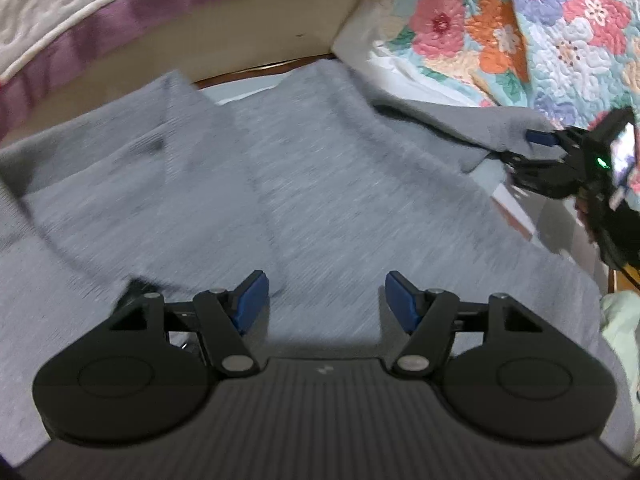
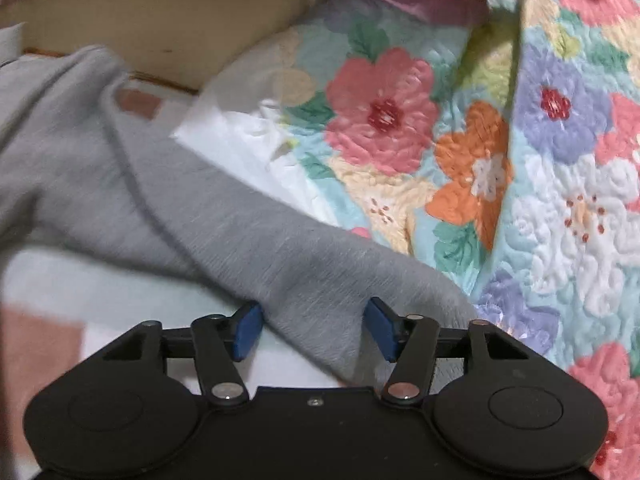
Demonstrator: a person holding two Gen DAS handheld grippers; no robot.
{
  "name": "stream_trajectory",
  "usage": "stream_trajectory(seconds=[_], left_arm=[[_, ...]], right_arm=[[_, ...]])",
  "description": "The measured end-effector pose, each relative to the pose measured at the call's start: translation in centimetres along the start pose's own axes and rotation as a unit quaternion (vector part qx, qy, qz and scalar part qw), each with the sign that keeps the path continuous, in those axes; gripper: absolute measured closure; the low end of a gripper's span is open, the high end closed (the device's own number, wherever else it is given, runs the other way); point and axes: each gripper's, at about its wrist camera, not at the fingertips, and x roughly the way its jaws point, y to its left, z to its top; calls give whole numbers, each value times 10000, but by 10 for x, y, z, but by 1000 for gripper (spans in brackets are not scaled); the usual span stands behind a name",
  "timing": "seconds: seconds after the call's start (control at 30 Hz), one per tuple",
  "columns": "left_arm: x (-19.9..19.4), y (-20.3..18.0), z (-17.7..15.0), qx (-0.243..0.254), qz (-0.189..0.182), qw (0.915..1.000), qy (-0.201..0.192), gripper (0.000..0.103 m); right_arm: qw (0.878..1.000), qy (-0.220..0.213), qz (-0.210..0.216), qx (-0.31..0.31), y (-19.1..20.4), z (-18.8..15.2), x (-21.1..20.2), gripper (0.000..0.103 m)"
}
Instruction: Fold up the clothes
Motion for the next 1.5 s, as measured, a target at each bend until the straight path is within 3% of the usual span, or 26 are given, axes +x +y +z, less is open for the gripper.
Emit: stream_trajectory(seconds=[0.03, 0.17, 0.27, 0.37, 0.4, 0.47, 0.53, 0.57, 0.6, 0.83, 1.03, 1.17, 1.33, 1.37, 1.5], left_arm=[[3, -4, 4, 26, -13, 10000, -8, 38], [6, -15, 14, 120, -68, 9999, -57, 38], [8, -17, 16, 145, -80, 9998, -59, 38], [13, -14, 12, 102, -44, 9999, 29, 38], [15, -13, 11, 87, -32, 9999, 58, 38], [17, -11, 8, 44, -13, 9999, 115, 38], [16, -11, 5, 26, -3, 9999, 143, 38], [15, -12, 3, 24, -1, 9999, 152, 38], [14, -12, 1, 30, -8, 9999, 168, 38], [9, -13, -4, 42, -10, 9998, 192, 37], [14, -12, 5, -170, -9, 9998, 111, 37], [12, -10, 5, -208, -7, 9997, 87, 37], [4, -5, 1, -310, -65, 9995, 64, 37], [0, -4, -1, -352, -75, 9993, 59, 37], [-29, 11, -17, -601, 34, 9982, 77, 36]], right_arm=[[9998, 11, -37, 217, -7, 7, 3, 98], [9916, -548, -466, 1075, -47, 31, -27, 100], [9882, -803, -836, 1002, -76, 59, -31, 100], [9893, -638, -1000, 847, -98, 88, -16, 100], [9909, -511, -969, 783, -104, 98, -8, 100], [9966, 236, -519, 597, -110, 111, 24, 99], [9907, 1245, 22, 547, -114, 117, 58, 87], [9885, 1396, 126, 574, -115, 118, 65, 76], [9882, 1389, 199, 618, -116, 118, 66, 63], [9884, 673, -543, 1251, -140, 107, 49, 49], [9717, 394, -851, 2168, -174, 108, 36, 49], [9726, 200, -1276, 1933, -177, 121, 24, 52], [9700, -44, -1803, 1632, -182, 138, 10, 47], [9711, -64, -1704, 1672, -177, 136, 8, 46], [9765, -52, -651, 2056, -137, 115, 3, 44]])
